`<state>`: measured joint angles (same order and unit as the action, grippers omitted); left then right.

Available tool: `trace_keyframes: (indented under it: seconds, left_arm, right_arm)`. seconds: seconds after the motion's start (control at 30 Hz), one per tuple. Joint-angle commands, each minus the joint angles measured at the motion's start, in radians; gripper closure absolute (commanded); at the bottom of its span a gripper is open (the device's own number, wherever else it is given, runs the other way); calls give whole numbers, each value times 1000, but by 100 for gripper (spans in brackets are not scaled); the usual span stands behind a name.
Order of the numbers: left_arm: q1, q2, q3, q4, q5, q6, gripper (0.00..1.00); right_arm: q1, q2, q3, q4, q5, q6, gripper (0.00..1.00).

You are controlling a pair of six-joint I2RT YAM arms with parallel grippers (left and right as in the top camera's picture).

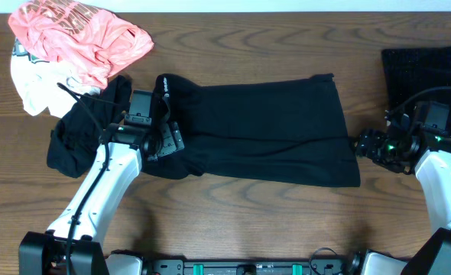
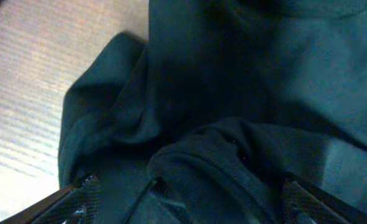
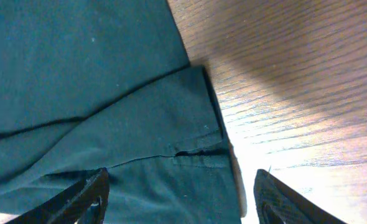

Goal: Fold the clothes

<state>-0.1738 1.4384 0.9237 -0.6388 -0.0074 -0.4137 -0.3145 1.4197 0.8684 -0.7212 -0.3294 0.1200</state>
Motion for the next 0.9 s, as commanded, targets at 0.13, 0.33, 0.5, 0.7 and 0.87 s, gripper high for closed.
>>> trace_keyframes:
  seconds: [0.13, 0.33, 0.5, 0.7, 0.87]
  left_arm:
    - [-10, 1, 16, -88, 106, 14, 8]
    - [-74, 2, 8, -142, 99, 40, 8]
    - [-94, 2, -23, -126, 63, 40, 8]
    - [-94, 2, -23, -65, 63, 40, 8]
    - [-93, 2, -23, 38, 54, 74, 8]
  right_arm:
    - [11, 5, -5, -23, -72, -38, 35]
    - [38, 5, -5, -31, -63, -66, 35]
    - [41, 5, -5, -24, -60, -77, 33]
    - [41, 6, -5, -23, -60, -77, 32]
    - [41, 5, -5, -23, -60, -92, 31]
